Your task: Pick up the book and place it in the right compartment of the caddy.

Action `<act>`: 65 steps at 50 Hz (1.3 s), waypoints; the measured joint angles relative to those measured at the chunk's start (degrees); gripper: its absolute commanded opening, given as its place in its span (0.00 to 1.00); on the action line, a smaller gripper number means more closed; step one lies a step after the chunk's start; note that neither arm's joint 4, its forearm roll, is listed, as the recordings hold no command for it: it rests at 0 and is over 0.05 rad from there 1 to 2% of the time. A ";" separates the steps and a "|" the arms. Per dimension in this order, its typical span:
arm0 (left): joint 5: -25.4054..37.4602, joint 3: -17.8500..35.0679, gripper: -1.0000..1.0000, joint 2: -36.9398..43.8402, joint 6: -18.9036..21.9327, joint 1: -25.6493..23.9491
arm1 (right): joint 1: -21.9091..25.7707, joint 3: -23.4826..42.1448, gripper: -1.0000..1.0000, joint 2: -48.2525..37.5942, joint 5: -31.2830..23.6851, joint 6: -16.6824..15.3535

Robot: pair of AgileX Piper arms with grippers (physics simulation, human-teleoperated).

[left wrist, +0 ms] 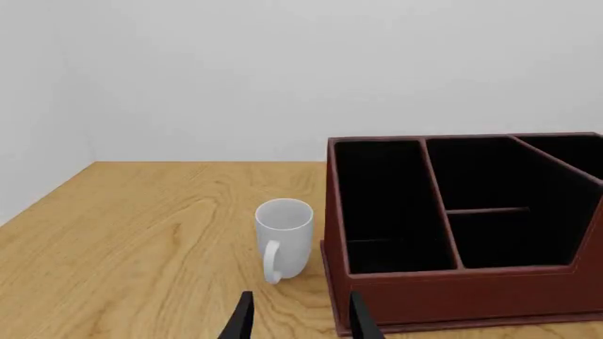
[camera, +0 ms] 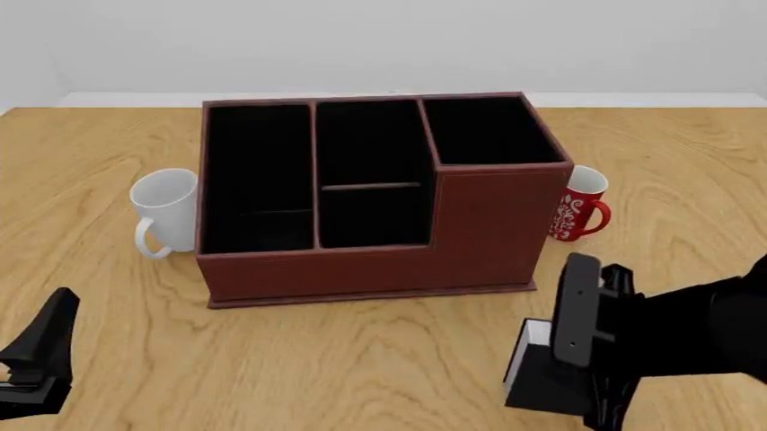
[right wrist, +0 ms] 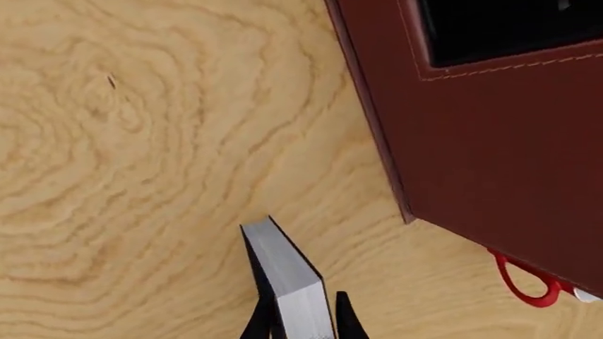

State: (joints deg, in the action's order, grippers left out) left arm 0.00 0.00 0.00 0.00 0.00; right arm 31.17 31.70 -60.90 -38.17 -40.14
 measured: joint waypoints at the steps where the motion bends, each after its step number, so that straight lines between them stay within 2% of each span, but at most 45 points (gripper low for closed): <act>1: 0.00 0.00 1.00 0.00 0.00 0.00 | 0.26 -0.02 0.00 0.03 0.14 0.04; 7: 0.00 0.00 1.00 0.00 0.00 0.00 | 1.68 0.06 0.00 0.46 0.09 1.18; 11: 0.00 0.00 1.00 0.00 0.00 0.00 | 4.43 0.83 0.00 0.99 -1.74 5.09; 20: 0.00 0.00 1.00 0.00 0.00 0.00 | 12.51 6.98 0.00 4.11 -6.89 16.17; 28: 0.00 0.00 1.00 0.00 0.00 0.00 | 16.85 11.97 0.00 7.12 -10.94 22.52; 33: 0.00 0.00 1.00 0.00 0.00 0.00 | 18.79 14.77 0.00 8.62 -13.34 25.18; 38: 0.00 0.00 1.00 0.00 0.00 0.00 | 19.77 17.54 0.00 9.80 -15.75 26.57; 55: 0.00 0.00 1.00 0.00 0.00 0.00 | 19.79 29.65 0.00 10.98 -21.54 27.01; 65: 0.00 0.00 1.00 0.00 0.00 0.00 | 18.36 38.99 0.00 9.37 -25.73 24.64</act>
State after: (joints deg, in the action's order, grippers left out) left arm 0.00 0.00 0.00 0.00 0.00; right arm 49.52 70.69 -51.53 -63.91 -15.50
